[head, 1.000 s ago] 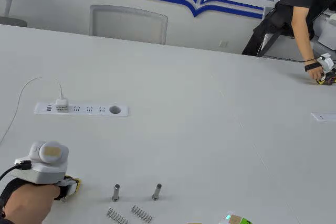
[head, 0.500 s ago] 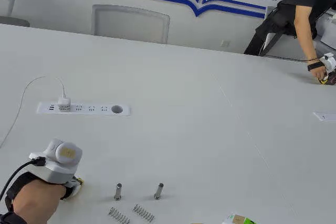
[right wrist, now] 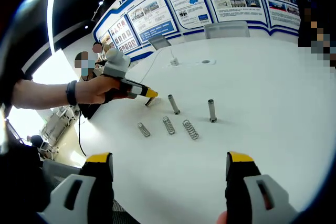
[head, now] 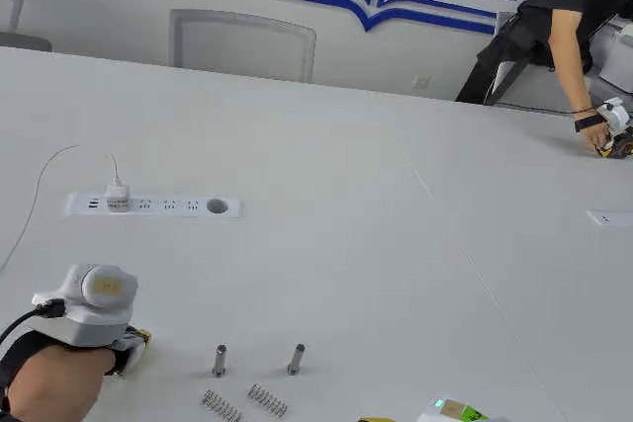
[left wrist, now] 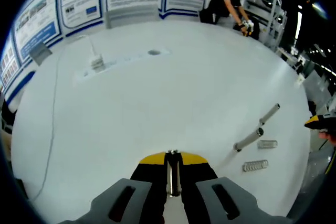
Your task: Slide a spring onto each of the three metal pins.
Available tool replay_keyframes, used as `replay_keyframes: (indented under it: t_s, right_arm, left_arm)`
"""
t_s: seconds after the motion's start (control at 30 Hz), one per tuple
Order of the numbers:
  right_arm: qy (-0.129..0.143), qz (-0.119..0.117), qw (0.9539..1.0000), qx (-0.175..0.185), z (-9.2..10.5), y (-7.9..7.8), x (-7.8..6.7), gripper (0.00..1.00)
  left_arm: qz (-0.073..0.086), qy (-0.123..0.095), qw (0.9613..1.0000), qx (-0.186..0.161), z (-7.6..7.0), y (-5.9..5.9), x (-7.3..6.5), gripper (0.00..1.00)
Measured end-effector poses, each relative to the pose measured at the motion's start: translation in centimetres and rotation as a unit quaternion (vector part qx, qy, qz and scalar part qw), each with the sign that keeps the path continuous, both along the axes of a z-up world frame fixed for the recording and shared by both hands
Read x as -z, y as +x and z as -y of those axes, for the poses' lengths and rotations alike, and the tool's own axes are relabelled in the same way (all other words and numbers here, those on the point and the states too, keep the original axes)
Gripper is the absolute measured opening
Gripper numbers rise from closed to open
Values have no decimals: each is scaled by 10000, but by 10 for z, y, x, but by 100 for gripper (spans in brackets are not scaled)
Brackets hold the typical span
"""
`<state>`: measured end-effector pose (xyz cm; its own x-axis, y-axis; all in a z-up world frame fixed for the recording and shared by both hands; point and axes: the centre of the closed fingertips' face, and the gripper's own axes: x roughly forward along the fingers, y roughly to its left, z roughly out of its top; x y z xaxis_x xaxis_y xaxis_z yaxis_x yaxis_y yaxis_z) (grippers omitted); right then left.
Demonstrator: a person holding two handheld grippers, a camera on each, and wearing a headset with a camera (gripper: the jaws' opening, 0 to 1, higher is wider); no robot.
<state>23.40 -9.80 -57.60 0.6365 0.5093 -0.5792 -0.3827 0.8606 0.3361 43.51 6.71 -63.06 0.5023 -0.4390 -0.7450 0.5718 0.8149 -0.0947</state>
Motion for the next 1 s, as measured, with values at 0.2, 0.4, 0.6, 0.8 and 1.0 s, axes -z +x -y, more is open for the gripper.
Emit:
replay_keyframes:
  t_s: [0.2,0.4,0.6,0.8,1.0]
  right_arm:
    - [-134,40,9998,-129,-3,-1,1,91]
    - [-124,67,9997,-185,-6,-2,0,91]
    - [-115,70,9997,-182,-7,-2,0,91]
    - [-90,43,9997,-219,-10,-4,2,91]
    - [-75,47,9997,-224,-11,-4,1,91]
  left_arm:
    - [63,-78,9999,-78,-3,-6,-13,7]
    - [104,-98,9998,-113,-7,-12,-18,7]
    - [133,-130,9997,-146,-11,-14,-20,7]
    - [85,-247,9995,-174,-13,-18,-23,7]
    - [140,-221,9995,-203,-20,-17,-23,7]
